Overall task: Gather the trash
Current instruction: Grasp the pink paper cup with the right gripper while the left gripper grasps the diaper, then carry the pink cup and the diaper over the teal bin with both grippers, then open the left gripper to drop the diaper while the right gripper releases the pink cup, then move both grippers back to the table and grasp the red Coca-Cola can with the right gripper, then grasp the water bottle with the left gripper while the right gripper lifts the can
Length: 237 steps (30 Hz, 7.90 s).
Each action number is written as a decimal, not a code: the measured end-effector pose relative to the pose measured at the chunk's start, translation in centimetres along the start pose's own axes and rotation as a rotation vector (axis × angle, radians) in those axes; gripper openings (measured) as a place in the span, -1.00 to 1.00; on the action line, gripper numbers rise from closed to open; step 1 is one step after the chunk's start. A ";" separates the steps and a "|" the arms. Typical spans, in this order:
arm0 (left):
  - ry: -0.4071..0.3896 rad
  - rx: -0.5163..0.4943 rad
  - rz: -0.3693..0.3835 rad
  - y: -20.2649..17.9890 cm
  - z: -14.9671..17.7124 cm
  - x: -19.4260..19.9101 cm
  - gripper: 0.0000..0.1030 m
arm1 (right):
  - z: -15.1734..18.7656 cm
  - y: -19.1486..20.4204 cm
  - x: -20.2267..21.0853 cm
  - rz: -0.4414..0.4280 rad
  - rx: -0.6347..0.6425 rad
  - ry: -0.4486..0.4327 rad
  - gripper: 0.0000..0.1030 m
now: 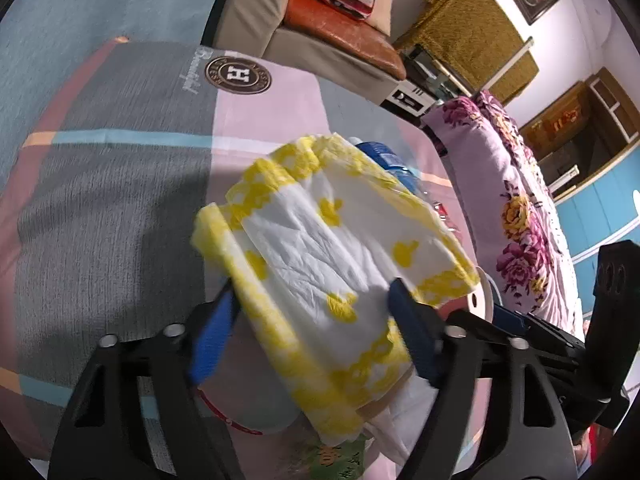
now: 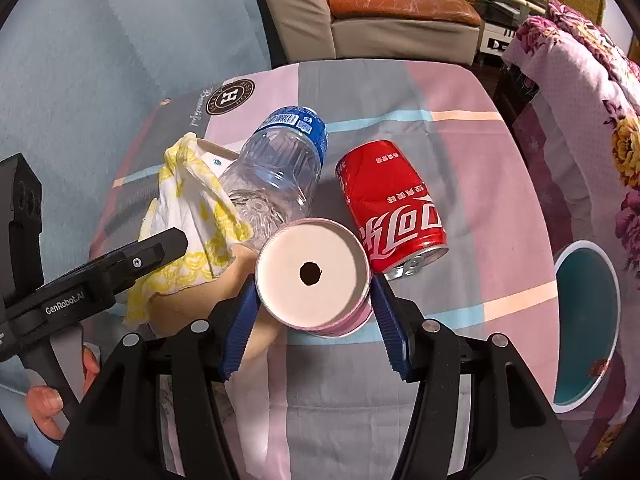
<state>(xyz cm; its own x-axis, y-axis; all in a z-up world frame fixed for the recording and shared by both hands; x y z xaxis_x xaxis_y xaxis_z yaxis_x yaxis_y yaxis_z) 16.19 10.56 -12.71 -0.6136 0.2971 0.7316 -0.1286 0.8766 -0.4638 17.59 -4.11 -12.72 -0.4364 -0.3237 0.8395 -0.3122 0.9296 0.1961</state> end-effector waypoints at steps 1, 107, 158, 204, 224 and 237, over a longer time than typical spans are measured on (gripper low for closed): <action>-0.003 -0.004 0.001 -0.2 0.0 0.1 0.22 | 0.0 0.0 0.0 -0.002 -0.003 0.002 0.07; 0.184 -0.465 0.153 -27.3 8.5 -8.9 0.80 | 6.9 -31.9 12.1 0.244 -0.513 -0.148 0.33; -0.040 -0.089 -0.031 -0.3 -7.7 -1.8 0.87 | -5.4 -6.2 -4.3 0.074 0.058 0.240 0.41; 0.160 -0.362 -0.151 -10.0 -2.5 -11.9 0.36 | -2.8 -16.4 0.6 0.011 -0.215 0.076 0.15; 0.151 -0.519 -0.011 -22.2 2.7 -8.7 0.35 | 0.2 -22.9 8.0 -0.009 -0.367 -0.067 0.15; 0.237 -0.680 0.115 -33.8 10.3 -11.9 0.35 | 5.2 -32.2 13.8 0.077 -0.519 -0.142 0.15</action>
<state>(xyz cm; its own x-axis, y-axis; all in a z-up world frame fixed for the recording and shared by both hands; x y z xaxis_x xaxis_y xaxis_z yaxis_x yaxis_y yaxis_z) 19.84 -26.49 -10.91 -0.3989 0.4079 0.8213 0.4861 0.8535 -0.1879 17.26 -39.44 -10.13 -0.5627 -0.2383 0.7915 0.1671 0.9050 0.3913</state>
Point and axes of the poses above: each gripper's, at about its wrist camera, not at the fingertips, and x roughly against the way its jaws point, y to its left, z to its underside, the point moved 10 cm from there along -x, roughly the way its jaws point, and after that the axes turned 6 degrees about -y, right-handed, at the moved point
